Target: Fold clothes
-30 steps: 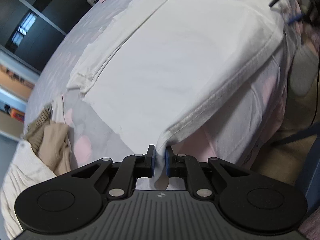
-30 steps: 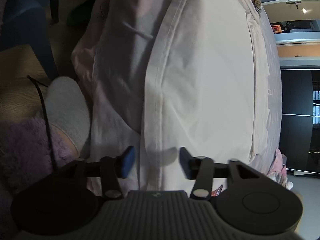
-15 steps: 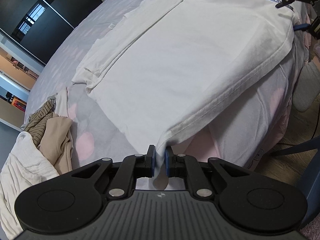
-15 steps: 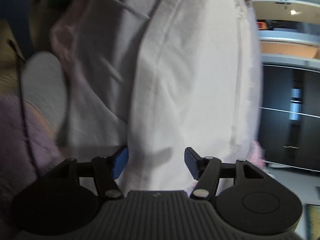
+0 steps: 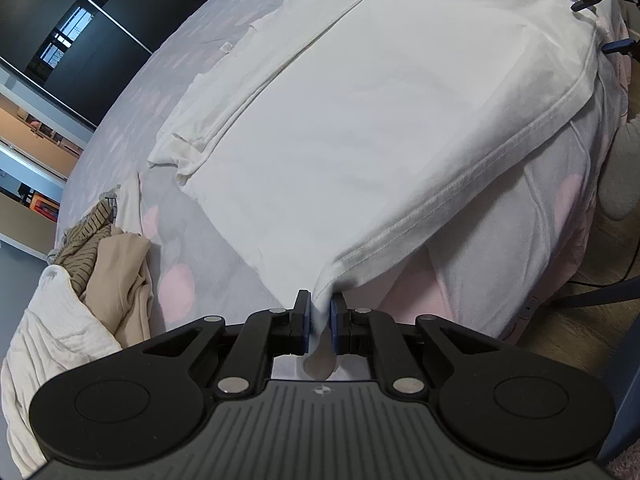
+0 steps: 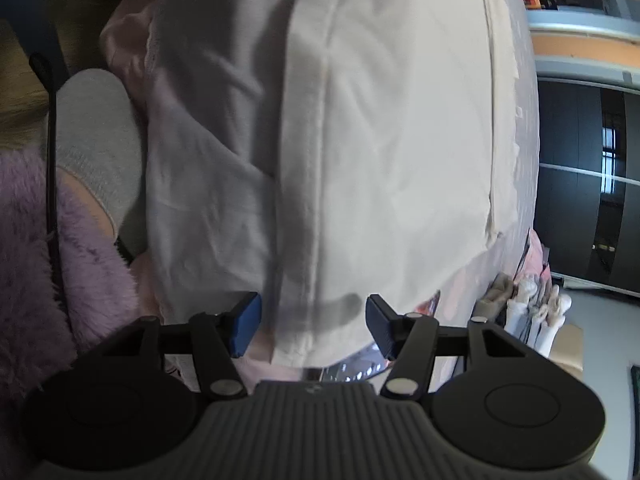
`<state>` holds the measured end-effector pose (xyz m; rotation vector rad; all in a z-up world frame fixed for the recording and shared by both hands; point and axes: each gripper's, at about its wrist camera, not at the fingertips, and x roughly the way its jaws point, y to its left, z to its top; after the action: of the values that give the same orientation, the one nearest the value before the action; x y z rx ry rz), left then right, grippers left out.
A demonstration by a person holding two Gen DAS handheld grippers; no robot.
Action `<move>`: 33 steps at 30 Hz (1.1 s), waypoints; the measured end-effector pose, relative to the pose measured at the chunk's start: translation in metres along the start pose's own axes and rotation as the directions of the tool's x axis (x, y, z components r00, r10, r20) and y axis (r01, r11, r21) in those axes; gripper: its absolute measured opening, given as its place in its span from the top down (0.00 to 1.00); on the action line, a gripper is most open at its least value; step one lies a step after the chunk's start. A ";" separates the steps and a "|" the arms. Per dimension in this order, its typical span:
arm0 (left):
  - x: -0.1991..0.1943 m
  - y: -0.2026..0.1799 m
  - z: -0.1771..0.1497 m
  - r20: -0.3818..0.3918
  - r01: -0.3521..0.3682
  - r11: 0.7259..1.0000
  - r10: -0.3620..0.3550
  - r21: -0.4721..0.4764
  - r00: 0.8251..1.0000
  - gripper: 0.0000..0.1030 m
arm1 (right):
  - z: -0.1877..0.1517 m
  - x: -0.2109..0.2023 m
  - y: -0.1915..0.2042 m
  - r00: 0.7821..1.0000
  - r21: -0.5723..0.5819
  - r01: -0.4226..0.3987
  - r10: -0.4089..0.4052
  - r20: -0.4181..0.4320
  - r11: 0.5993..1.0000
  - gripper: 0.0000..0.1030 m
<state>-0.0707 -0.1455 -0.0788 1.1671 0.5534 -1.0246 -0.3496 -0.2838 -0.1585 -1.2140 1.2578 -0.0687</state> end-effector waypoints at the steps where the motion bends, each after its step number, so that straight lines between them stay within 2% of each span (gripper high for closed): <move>1: 0.000 0.000 0.000 -0.001 -0.002 1.000 0.002 -0.001 1.000 0.93 | -0.003 -0.003 0.005 0.999 -0.020 0.034 -0.034 0.020 0.999 0.40; 3: 0.001 0.001 0.000 -0.003 -0.003 1.000 0.003 -0.005 1.000 0.93 | -0.001 -0.006 0.011 0.996 -0.063 0.074 -0.071 0.049 0.995 0.42; 4: 0.001 0.001 0.000 -0.004 -0.003 1.000 0.003 -0.006 1.000 0.93 | -0.001 -0.008 0.013 0.994 -0.076 0.089 -0.084 0.064 0.993 0.46; 6: 0.000 0.000 -0.001 -0.004 -0.002 1.000 0.002 -0.006 1.000 0.93 | -0.002 -0.011 0.016 0.990 -0.095 0.125 -0.117 0.083 0.988 0.69; 10: -0.002 -0.001 -0.001 -0.005 -0.005 1.000 0.005 -0.006 1.000 0.93 | -0.005 -0.015 0.020 0.985 -0.115 0.155 -0.144 0.097 0.981 0.76; 15: -0.005 0.004 0.000 0.006 -0.010 0.999 0.010 -0.031 1.000 0.93 | -0.006 -0.029 0.018 0.977 -0.103 0.187 -0.175 0.119 0.977 0.94; 19: -0.007 0.012 0.002 0.014 -0.001 0.998 0.002 -0.070 1.000 0.94 | -0.006 -0.031 0.003 0.968 -0.040 0.228 -0.223 0.114 0.973 0.95; 24: -0.017 0.032 0.007 0.057 -0.001 0.987 0.010 -0.163 0.998 0.94 | -0.010 -0.026 -0.033 0.950 0.124 0.296 -0.305 0.064 0.947 0.96; 33: -0.033 0.090 0.037 0.152 -0.012 0.946 0.065 -0.323 0.986 0.95 | -0.006 -0.015 -0.111 0.905 0.384 0.396 -0.425 -0.009 0.834 0.96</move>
<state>-0.0123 -0.1637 0.0034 0.7959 0.5433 -0.9441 -0.2991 -0.3267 -0.0679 -1.1137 0.8444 -0.5547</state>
